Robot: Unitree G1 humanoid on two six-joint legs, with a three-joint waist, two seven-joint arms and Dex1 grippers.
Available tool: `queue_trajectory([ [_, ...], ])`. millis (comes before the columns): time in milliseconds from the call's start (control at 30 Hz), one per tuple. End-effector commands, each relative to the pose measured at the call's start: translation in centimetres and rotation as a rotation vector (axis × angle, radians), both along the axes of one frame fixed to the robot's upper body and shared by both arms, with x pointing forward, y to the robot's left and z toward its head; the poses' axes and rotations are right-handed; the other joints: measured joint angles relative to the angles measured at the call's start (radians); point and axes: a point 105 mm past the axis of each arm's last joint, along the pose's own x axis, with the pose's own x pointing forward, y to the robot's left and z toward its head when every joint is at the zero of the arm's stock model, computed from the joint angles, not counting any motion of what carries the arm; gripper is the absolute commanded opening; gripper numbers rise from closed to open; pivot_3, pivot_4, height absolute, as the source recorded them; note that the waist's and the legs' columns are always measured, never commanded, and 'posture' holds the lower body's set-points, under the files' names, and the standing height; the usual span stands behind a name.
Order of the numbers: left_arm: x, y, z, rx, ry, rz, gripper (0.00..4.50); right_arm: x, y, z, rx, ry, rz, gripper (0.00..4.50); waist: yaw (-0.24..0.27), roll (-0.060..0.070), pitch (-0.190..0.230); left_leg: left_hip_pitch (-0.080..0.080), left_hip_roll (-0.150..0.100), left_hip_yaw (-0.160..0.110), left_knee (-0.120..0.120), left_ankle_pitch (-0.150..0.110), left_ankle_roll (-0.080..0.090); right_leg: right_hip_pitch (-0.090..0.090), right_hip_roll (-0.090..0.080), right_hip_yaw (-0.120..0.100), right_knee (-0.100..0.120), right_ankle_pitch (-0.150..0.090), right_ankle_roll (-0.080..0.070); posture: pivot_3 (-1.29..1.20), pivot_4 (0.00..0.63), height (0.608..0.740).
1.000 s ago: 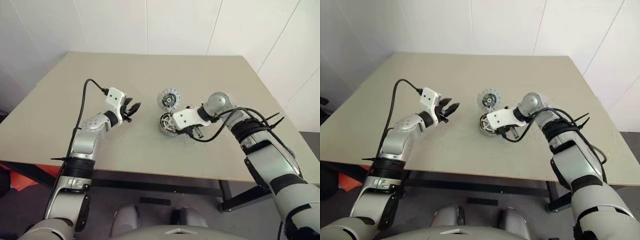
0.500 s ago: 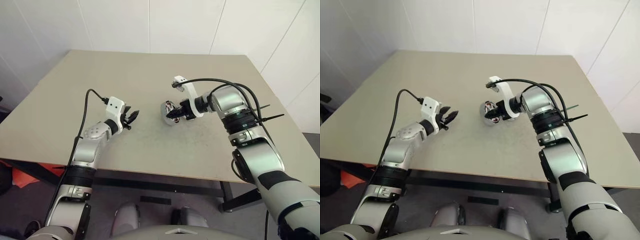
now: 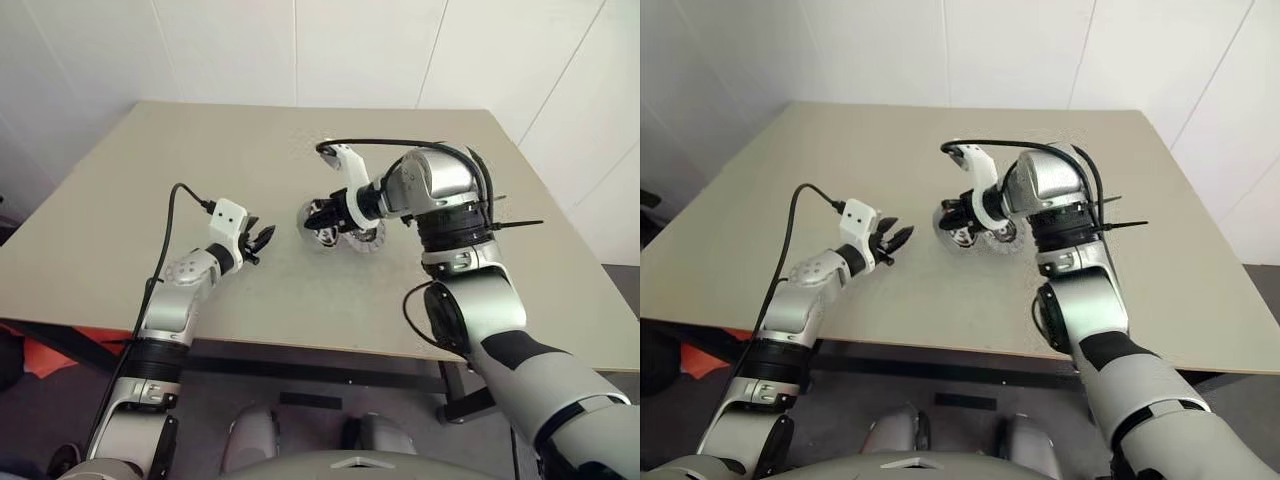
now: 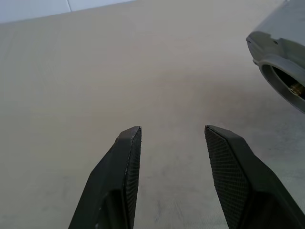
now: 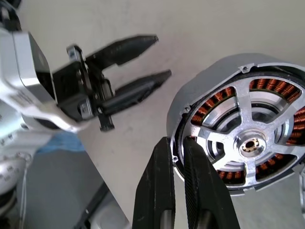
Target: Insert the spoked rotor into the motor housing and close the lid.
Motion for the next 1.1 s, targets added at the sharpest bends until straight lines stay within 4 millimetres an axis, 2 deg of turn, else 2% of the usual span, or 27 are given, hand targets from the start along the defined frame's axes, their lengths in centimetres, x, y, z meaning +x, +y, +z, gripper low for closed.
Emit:
queue_trajectory([
  [33, 0.1, 0.4, 2.1, 0.009, -0.08, 0.01, 2.24, 0.6, 0.1, -0.8, -0.035, -0.013, -0.072, 0.01, 0.0, 0.0, 0.0, 0.0, 0.0, 0.0, -0.001, 0.0, 0.0, 0.0, 0.0, 0.0, 0.0, 0.0, 0.0, 0.0, 0.0, 0.74],
  [233, -0.2, 1.4, 2.0, 0.021, -0.079, 0.036, 2.24, 0.2, 0.7, -0.9, -0.045, -0.004, -0.077, 0.01, 0.002, 0.001, 0.001, 0.001, -0.001, -0.001, -0.002, 0.0, -0.001, 0.001, 0.0, 0.0, 0.0, 0.002, 0.003, 0.0, 0.0, 0.74],
  [433, -0.4, 1.3, 2.0, 0.034, -0.083, 0.038, 2.24, 0.7, 1.6, -1.5, -0.035, -0.004, -0.102, 0.01, 0.001, 0.001, 0.001, 0.003, -0.001, -0.001, -0.004, 0.003, -0.005, 0.001, 0.0, 0.0, 0.0, 0.0, 0.001, 0.0, 0.0, 0.74],
  [533, -0.4, 1.2, 2.0, 0.038, -0.084, 0.037, 2.24, 1.1, 2.4, -1.7, -0.008, -0.005, -0.109, 0.01, -0.001, 0.001, 0.001, 0.004, -0.001, -0.001, -0.005, 0.004, -0.007, 0.002, 0.0, 0.0, 0.0, -0.003, 0.006, 0.0, 0.0, 0.74],
  [700, -0.5, 1.1, 2.0, 0.045, -0.086, 0.033, 2.24, 1.8, 2.9, -2.2, -0.017, -0.036, -0.122, 1.56, -0.003, 0.001, 0.001, 0.004, -0.001, -0.001, -0.006, 0.004, -0.007, 0.002, 0.0, 0.0, 0.001, -0.001, 0.003, 0.0, 0.0, 0.74],
  [867, -0.6, 1.2, 1.8, 0.052, -0.081, 0.032, 2.24, 2.4, 3.0, -1.4, -0.01, -0.061, -0.131, 3.17, -0.004, 0.001, 0.001, 0.004, -0.001, -0.001, -0.006, 0.004, -0.007, 0.002, 0.0, 0.0, 0.0, 0.0, 0.001, 0.0, 0.0, 0.74],
  [1000, -0.5, 1.2, 1.6, 0.058, -0.076, 0.033, 2.24, 2.0, 3.6, 0.8, 0.041, -0.072, -0.079, 3.17, -0.004, 0.001, 0.001, 0.004, -0.001, -0.001, -0.007, 0.004, -0.007, 0.001, 0.0, 0.0, 0.0, 0.0, 0.001, 0.0, 0.0, 0.74],
  [1100, -0.3, 1.3, 1.6, 0.056, -0.075, 0.033, 2.24, 2.0, 4.0, 4.2, 0.128, -0.146, -0.024, 3.17, -0.003, 0.001, 0.001, 0.004, -0.001, -0.001, -0.007, 0.004, -0.007, 0.001, 0.0, 0.0, 0.0, 0.0, 0.001, 0.0, 0.0, 0.74],
])
